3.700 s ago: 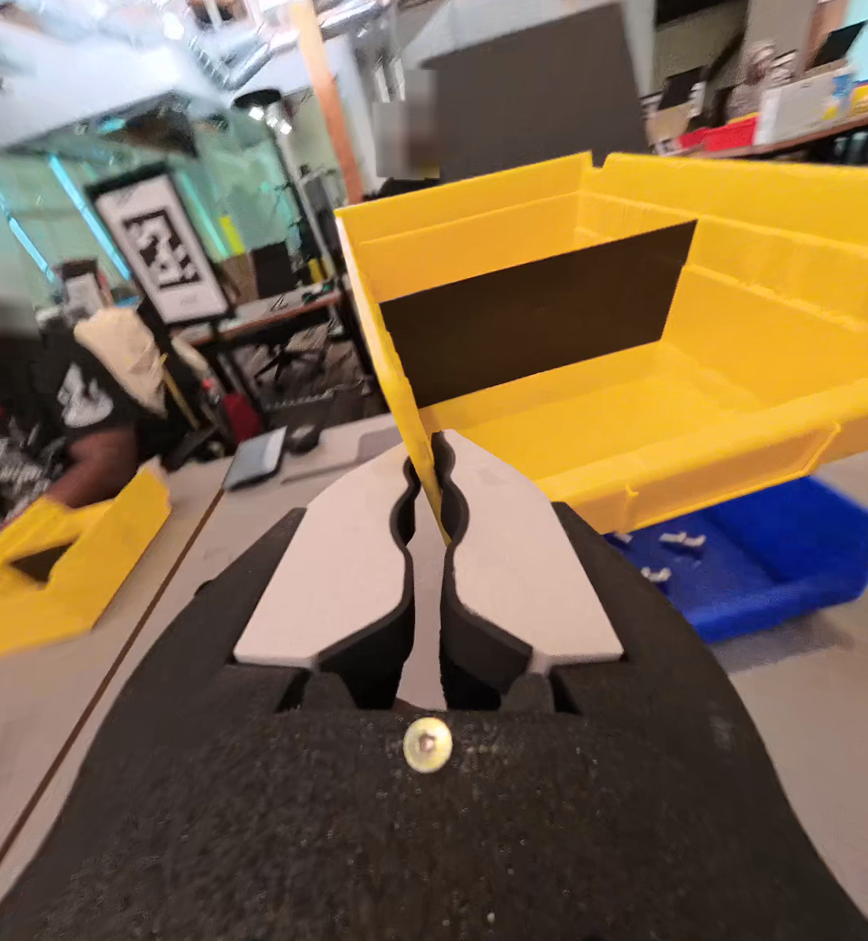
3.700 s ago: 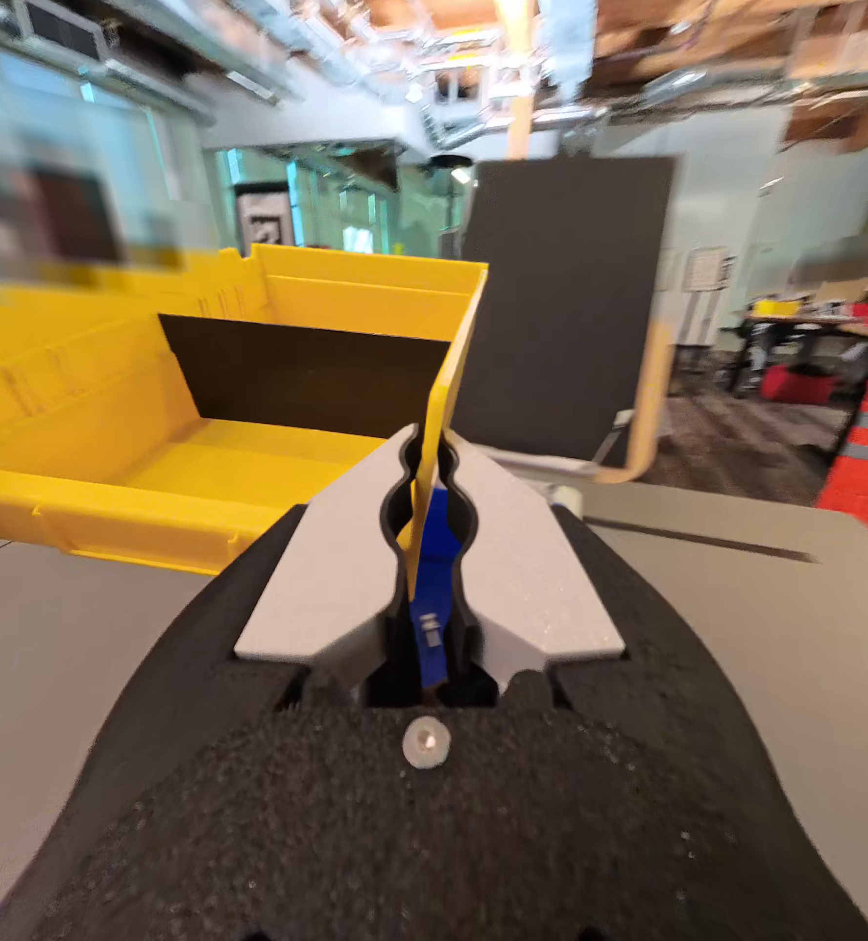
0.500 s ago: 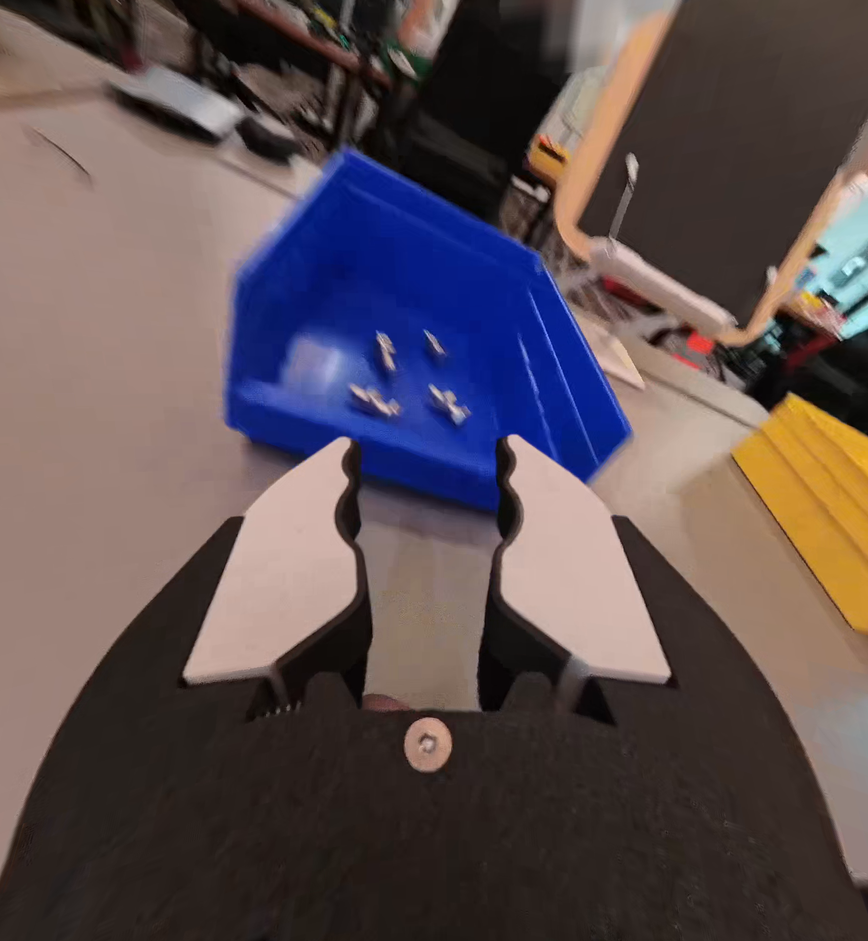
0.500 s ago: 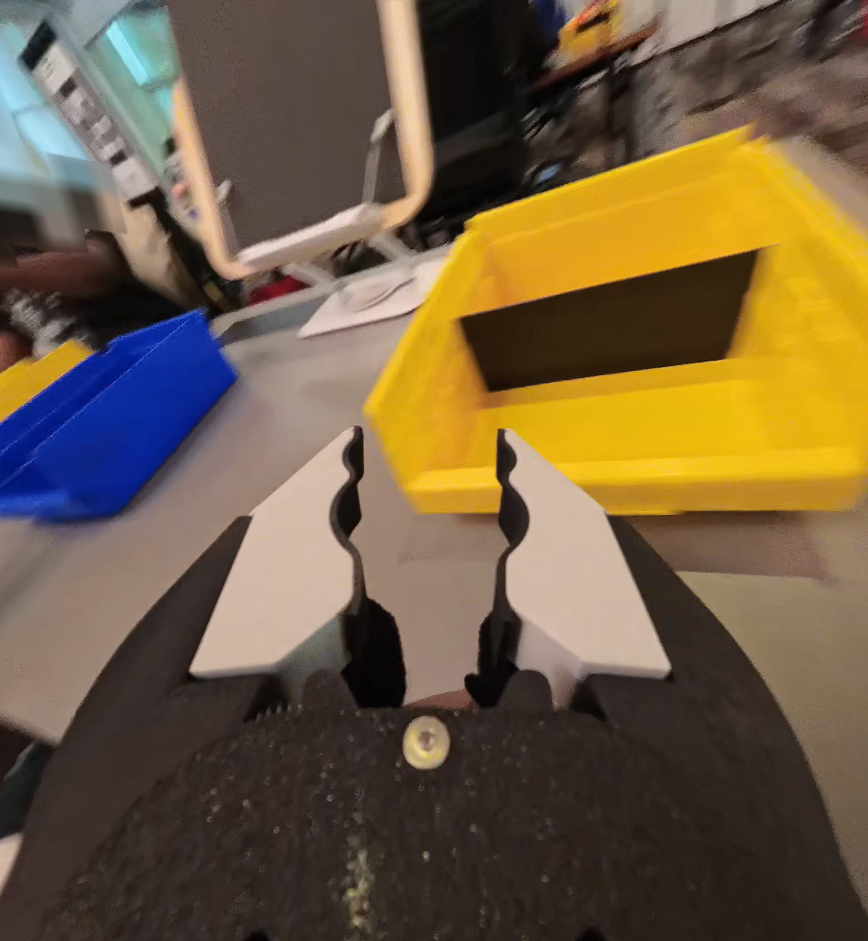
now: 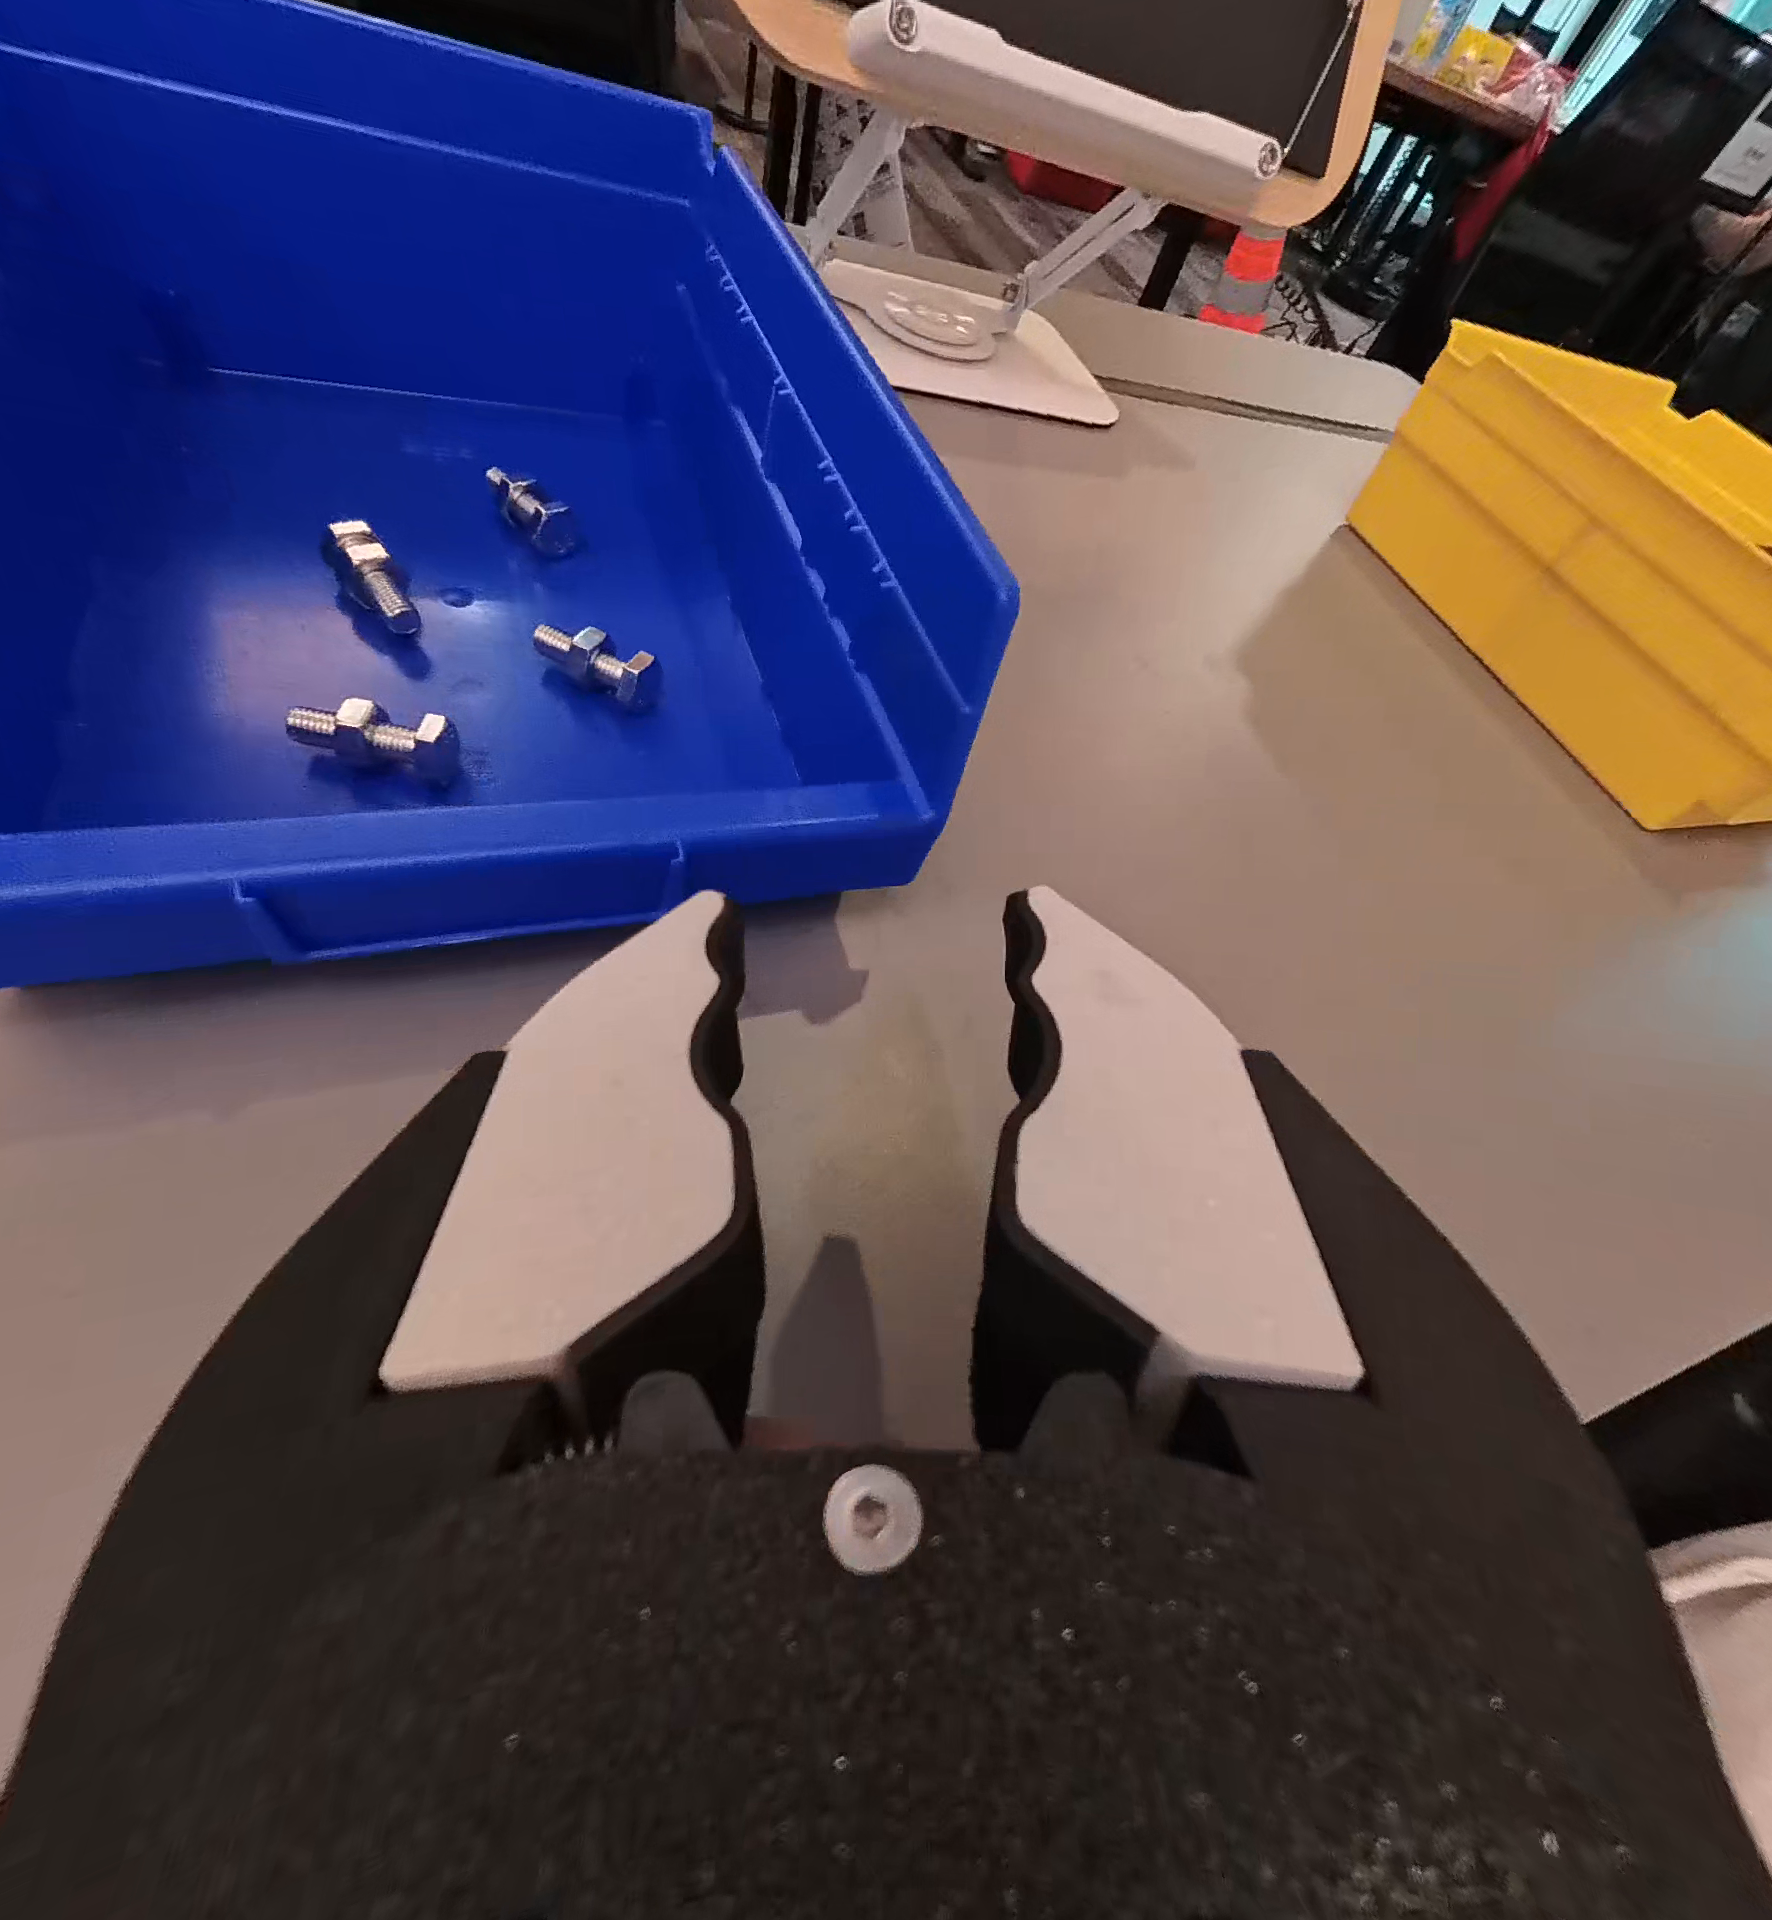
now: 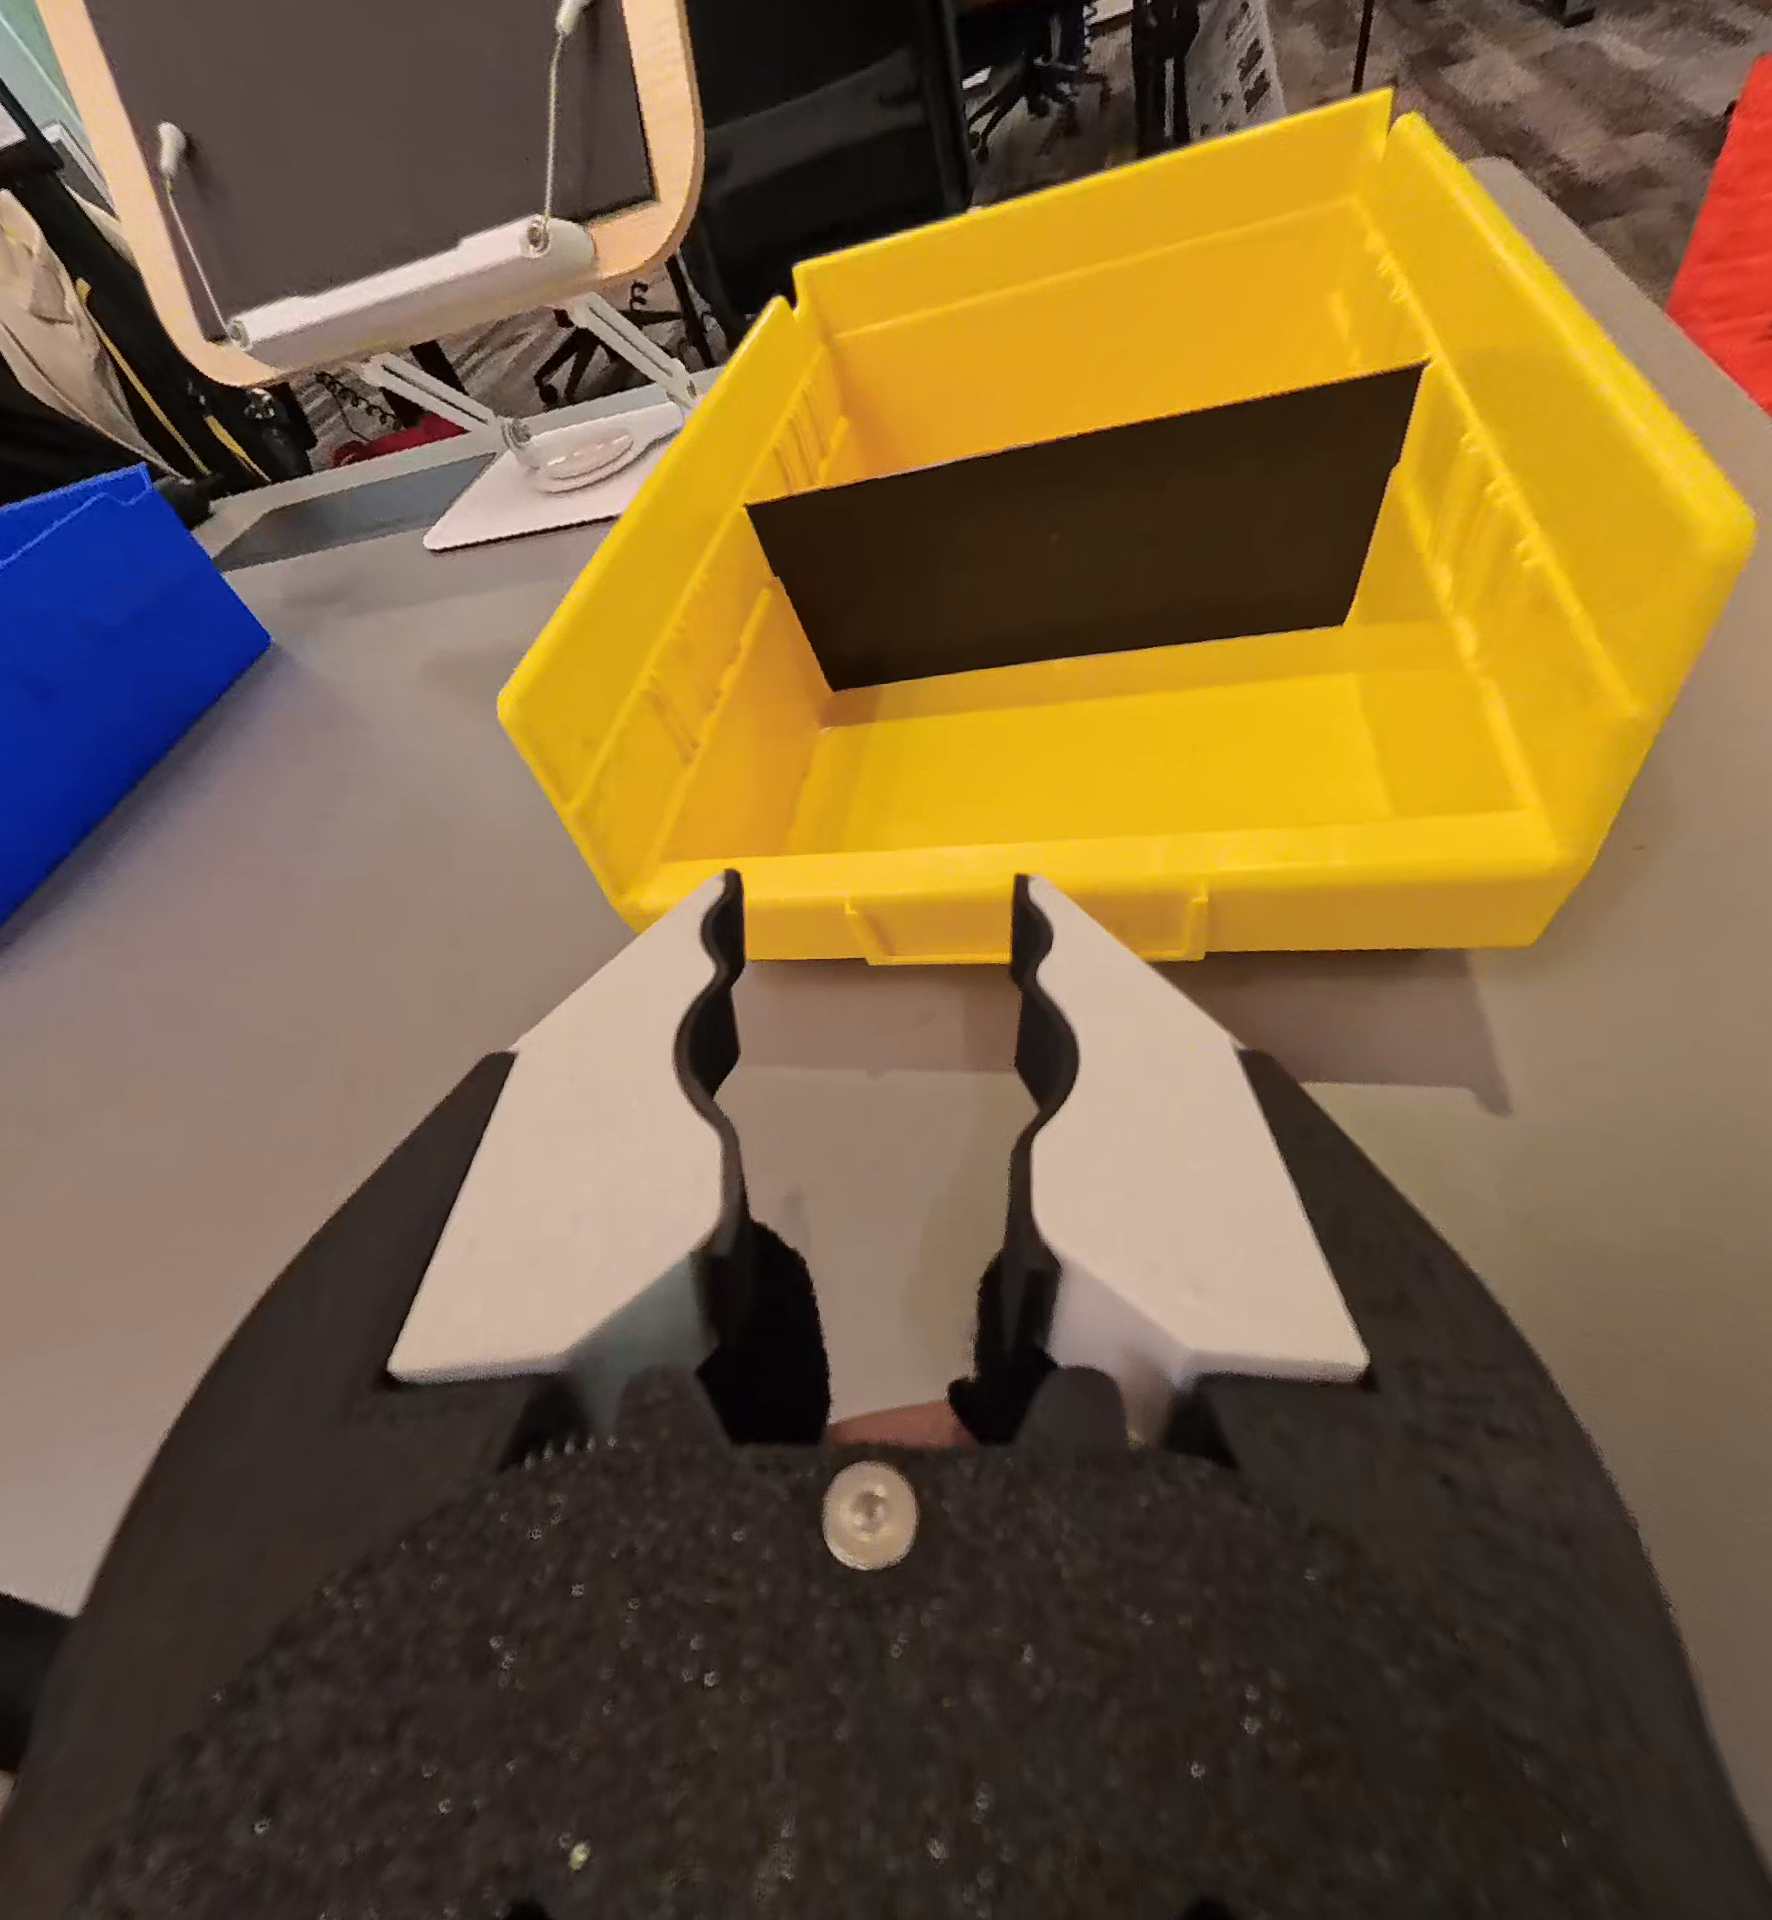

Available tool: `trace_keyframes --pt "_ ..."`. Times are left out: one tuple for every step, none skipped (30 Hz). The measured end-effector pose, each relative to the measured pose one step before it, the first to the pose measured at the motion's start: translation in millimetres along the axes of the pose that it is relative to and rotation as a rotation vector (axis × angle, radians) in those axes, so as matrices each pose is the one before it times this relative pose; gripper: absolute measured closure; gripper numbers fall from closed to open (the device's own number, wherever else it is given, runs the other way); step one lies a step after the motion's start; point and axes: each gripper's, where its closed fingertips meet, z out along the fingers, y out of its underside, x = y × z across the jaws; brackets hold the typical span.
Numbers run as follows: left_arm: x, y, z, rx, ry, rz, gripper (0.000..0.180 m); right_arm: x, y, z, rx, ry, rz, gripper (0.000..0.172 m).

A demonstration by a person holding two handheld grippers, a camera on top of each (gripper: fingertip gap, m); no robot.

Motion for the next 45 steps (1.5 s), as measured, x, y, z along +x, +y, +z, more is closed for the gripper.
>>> trace_keyframes --pt "0.81 0.24 0.15 -0.0022 0.0062 -0.0015 0.132 1.06 -1.1 -1.11 0.0073 0.0058 -0.0045 0.12" --pt "0.79 -0.26 0.03 0.0006 0.0034 -0.003 0.133 0.72 -0.46 -0.77 0.0041 0.0014 -0.0003 0.12" --pt "0.81 -0.76 0.09 0.0034 0.003 -0.0024 0.133 0.44 -0.16 -0.41 0.0023 -0.0013 0.0041 0.121" --pt "1.45 -0.83 0.2 0.0043 0.0069 -0.0013 0.133 0.02 0.32 -0.12 -0.0005 -0.0046 0.0066 0.121" --pt "1.72 -0.46 0.55 0.0018 0.0087 -0.0006 0.133 0.04 0.48 -0.06 -0.0023 -0.0047 0.0072 0.12" --pt "1.41 0.21 0.66 -0.0024 0.0061 0.0017 0.132 0.25 0.37 -0.09 -0.0014 -0.0034 0.0068 0.121" --pt "1.12 0.64 0.31 -0.0044 0.0041 0.0063 0.132 0.38 -0.11 -0.09 0.001 -0.0019 0.0074 0.121" --pt "0.49 0.73 -0.08 -0.0048 -0.0013 0.0113 0.133 -0.31 -0.07 -0.07 0.0006 -0.0039 0.0072 0.121" --pt "-1.6 0.5 -0.7 -0.0047 -0.0152 0.0165 0.136 -0.78 0.44 0.25 -0.0023 -0.0056 0.0078 0.121" --pt "-5.0 0.16 -1.69 -0.0028 -0.0383 0.0225 0.145 -1.12 0.94 0.28 -0.004 -0.0047 0.0097 0.121" --pt "-6.63 -1.06 -1.94 0.0039 -0.0489 0.0277 0.146 -0.86 1.41 0.41 -0.0016 0.0063 0.0187 0.123" --pt "-4.8 -1.7 -1.8 0.0097 -0.0344 0.028 0.146 -4.62 2.0 0.92 0.0027 0.0026 0.0167 0.124" --pt "-3.09 -1.06 -1.4 0.0055 -0.0175 0.0162 0.146 -13.03 2.74 1.11 0.0032 -0.0324 -0.0039 0.123" --pt "-2.18 0.35 -0.66 -0.0035 -0.0063 -0.0023 0.146 -13.59 5.08 0.58 -0.0145 -0.0354 -0.0185 0.123" --pt "-1.17 1.63 0.05 -0.0124 0.0045 -0.019 0.145 -7.25 4.17 -0.01 -0.0148 0.0021 -0.0083 0.123" --pt "0.88 1.82 0.72 -0.0204 0.0189 -0.0271 0.144 -6.88 -0.07 -0.2 0.0087 -0.0064 -0.0065 0.124" --pt "2.09 1.2 0.59 -0.0282 0.0261 -0.0217 0.143 -5.08 -1.85 0.16 0.011 -0.0037 -0.0051 0.124" --pt "1.11 -0.58 0.08 -0.0278 0.0171 -0.005 0.142 -3.21 -1.66 0.35 0.0049 -0.0003 -0.0126 0.124" --pt "-0.98 -2.7 -0.02 -0.0243 0.0019 0.0175 0.14 -2.2 -0.76 0.46 0.004 -0.0006 -0.0233 0.124" --pt "-3.1 -4.98 -0.02 -0.0199 -0.0086 0.0361 0.14 -1.81 0.6 0.53 -0.0013 -0.0036 -0.0282 0.124" --pt "-4.0 -7.36 0.22 -0.0107 -0.0083 0.047 0.14 -1.99 1.14 0.71 -0.0035 -0.0078 -0.0223 0.124" --pt "-3.02 -8.14 1.24 -0.0119 0.0067 0.0509 0.141 -2.15 0.97 0.87 -0.003 -0.0114 -0.0098 0.124" --pt "-1.72 -8.4 2.54 -0.0225 0.0237 0.054 0.142 -1.89 0.4 1.05 -0.0019 -0.0124 0.004 0.124" --pt "-3.69 -9.21 3.74 -0.0231 0.0165 0.055 0.146 -1.66 -0.16 1.14 -0.0003 -0.0137 0.015 0.124" --pt "-7.39 -8.71 5.58 -0.0238 -0.0011 0.0544 0.146 -1.64 -0.17 1.22 -0.0003 -0.0149 0.02 0.124" --pt "-7.73 -4.99 8.01 -0.0403 0.0015 0.0493 0.142 -1.57 0.04 1.23 -0.0016 -0.0156 0.0183 0.124" --pt "-4.88 -0.41 9.76 -0.0677 0.0203 0.0363 0.137 -0.55 0.35 0.89 -0.0027 -0.0094 0.0121 0.124" --pt "-2.72 1.36 10.66 -0.0772 0.0302 0.0258 0.135 0.58 0.53 0.36 -0.0036 0.0002 0.0011 0.124" --pt "-2.12 0.35 11.17 -0.0644 0.0257 0.0231 0.132 0.75 0.46 0.15 -0.0029 0.0045 -0.0083 0.124" --pt "-2.09 -0.21 11.63 -0.0509 0.0186 0.0228 0.129 0.38 -0.17 -0.14 -0.0002 0.0058 -0.0114 0.124" --pt "-2.48 0.41 12.48 -0.0485 0.0128 0.02 0.129 -0.43 -0.59 -0.06 0.0024 0.0034 -0.0111 0.124" --pt "-3.58 1.54 12.9 -0.051 0.0048 0.0119 0.129 -1.24 -0.57 0.42 0.0028 -0.0012 -0.0089 0.124" --pt "-3.2 2.38 13.15 -0.0522 0.0052 0.0051 0.126 -1.98 0.07 0.66 0.0003 -0.006 -0.0074 0.124" --pt "-3.98 1.62 11.87 -0.0458 0.0022 -0.0032 0.126 -1.91 0.84 0.88 -0.0026 -0.0064 -0.0069 0.124" --pt "-5.8 -0.99 8.94 -0.0266 -0.0064 -0.0188 0.129 -1.73 1.55 1.01 -0.0055 -0.0053 -0.0068 0.124" --pt "-3.07 -0.06 7.1 -0.0263 0.0082 -0.0086 0.119 -1.61 1.67 0.82 -0.0065 -0.0055 -0.0062 0.124" --pt "-1.84 0.22 5.34 -0.0221 0.0078 -0.0019 0.118 -1.26 1.59 0.63 -0.0061 -0.0046 -0.0055 0.124" --pt "-1.71 -0.17 3.83 -0.0134 0.0022 0.0023 0.118 -0.88 1.21 0.19 -0.0042 -0.0029 -0.0047 0.124" --pt "-1.79 -0.2 2.92 -0.0083 0.0001 0.0029 0.121 -0.92 0.93 0.05 -0.0036 -0.0038 -0.0042 0.124" --pt "-1.89 -0.08 2.23 -0.0053 0.0011 -0.001 0.124 -0.69 0.63 -0.03 -0.0033 -0.0032 -0.0029 0.124" --pt "-2.62 0.35 1.59 -0.0055 -0.0023 -0.007 0.126 -0.67 0.35 -0.06 -0.0019 -0.0028 -0.0016 0.124" --pt "-4.02 0.97 1.19 -0.0068 -0.0094 -0.0112 0.129 -0.46 0.21 -0.05 -0.0012 -0.0023 -0.0008 0.124" --pt "-1.42 0.26 1.12 0.0006 0.0055 -0.0071 0.133 -0.43 0.16 -0.03 -0.0009 -0.0018 -0.0002 0.124" --pt "1.18 -0.76 0.72 0.0118 0.0166 0.0024 0.141 -0.65 0.17 -0.15 -0.0002 -0.0026 -0.0003 0.124" --pt "0.71 -0.32 0.4 0.0133 0.0086 0.0111 0.141 -1.11 0.07 -0.12 0.0001 -0.0048 -0.0013 0.124"
